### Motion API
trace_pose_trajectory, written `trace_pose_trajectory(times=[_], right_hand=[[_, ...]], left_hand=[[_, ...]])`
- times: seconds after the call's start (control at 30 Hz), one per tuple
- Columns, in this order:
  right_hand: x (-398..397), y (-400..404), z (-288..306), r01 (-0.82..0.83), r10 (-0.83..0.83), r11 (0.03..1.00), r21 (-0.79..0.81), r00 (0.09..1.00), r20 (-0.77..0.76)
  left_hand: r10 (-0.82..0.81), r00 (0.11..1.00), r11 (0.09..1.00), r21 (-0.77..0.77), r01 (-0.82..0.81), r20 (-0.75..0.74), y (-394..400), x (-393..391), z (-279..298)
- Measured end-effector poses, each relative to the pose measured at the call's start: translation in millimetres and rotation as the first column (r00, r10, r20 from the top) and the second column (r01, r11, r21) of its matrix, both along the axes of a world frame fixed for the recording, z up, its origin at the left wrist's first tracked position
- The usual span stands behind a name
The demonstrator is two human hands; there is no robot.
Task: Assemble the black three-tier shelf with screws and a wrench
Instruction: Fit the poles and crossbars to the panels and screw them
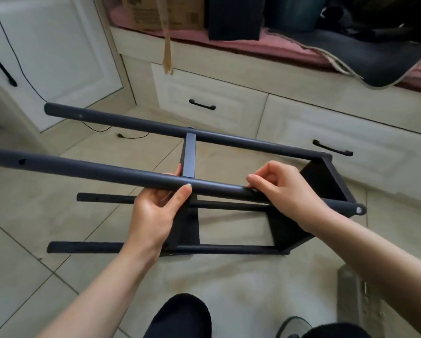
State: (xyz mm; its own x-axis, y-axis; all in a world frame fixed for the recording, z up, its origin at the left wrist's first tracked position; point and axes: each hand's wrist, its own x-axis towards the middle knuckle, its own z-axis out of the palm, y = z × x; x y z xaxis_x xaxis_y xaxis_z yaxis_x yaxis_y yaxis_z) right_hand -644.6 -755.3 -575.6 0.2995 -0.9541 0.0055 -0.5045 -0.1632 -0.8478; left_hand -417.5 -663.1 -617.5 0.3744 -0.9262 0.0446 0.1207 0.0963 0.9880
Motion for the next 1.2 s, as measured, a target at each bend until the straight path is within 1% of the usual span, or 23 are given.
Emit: trace_pose_trajectory(times=[0.13, 0.33, 0.57, 0.73, 0.83, 0.93, 1.0, 1.1, 1.17, 1.2], right_hand=[[6.8, -4.6, -2.6, 0.003, -0.003, 1.0, 0.002, 0.998, -0.061], [21.7, -4.0, -9.0, -0.019, 0.018, 1.0, -0.003, 0.979, -0.204], [30.6, 0.2, -13.2, 0.011, -0.019, 0.999, -0.037, 0.97, -0.243], [35.1, 6.9, -17.3, 0.015, -0.02, 1.0, -0.019, 0.958, -0.286], [36.5, 9.4, -20.9, 0.056, -0.065, 0.998, -0.036, 0.945, -0.32], [45.3, 4.6, -22.2, 0.082, -0.096, 0.995, -0.06, 0.953, -0.286], [59.2, 2.5, -22.6, 0.04, -0.048, 0.998, -0.04, 0.972, -0.232], [80.7, 1.2, -23.7, -0.048, 0.045, 0.999, -0.004, 0.973, -0.226], [86.3, -1.2, -25.5, -0.063, 0.061, 0.998, 0.0, 0.968, -0.245], [86.3, -2.0, -27.1, -0.055, 0.053, 0.998, -0.001, 0.967, -0.251]], left_hand=[[0.005, 0.999, 1.0, 0.031, -0.003, -0.044, -4.8, 7.1, -13.8], [0.063, 0.994, 0.994, 0.095, -0.054, -0.094, -6.2, 14.3, -39.8], [0.042, 0.992, 0.994, 0.104, -0.03, -0.117, -4.7, 15.2, -48.1], [0.019, 0.991, 0.993, 0.119, -0.003, -0.133, 5.6, 17.4, -49.8], [0.017, 0.991, 0.992, 0.128, 0.0, -0.136, 9.7, 17.2, -47.7], [0.023, 0.993, 0.987, 0.163, -0.004, -0.115, 11.4, 17.6, -45.7], [0.052, 0.997, 0.976, 0.213, -0.037, -0.064, 13.9, 18.3, -41.3], [0.131, 0.977, 0.938, 0.299, -0.177, 0.169, 18.8, 18.0, -26.0], [0.176, 0.924, 0.892, 0.342, -0.295, 0.339, 21.2, 18.2, -15.2], [0.169, 0.867, 0.868, 0.345, -0.356, 0.468, 22.4, 19.1, -10.1]])
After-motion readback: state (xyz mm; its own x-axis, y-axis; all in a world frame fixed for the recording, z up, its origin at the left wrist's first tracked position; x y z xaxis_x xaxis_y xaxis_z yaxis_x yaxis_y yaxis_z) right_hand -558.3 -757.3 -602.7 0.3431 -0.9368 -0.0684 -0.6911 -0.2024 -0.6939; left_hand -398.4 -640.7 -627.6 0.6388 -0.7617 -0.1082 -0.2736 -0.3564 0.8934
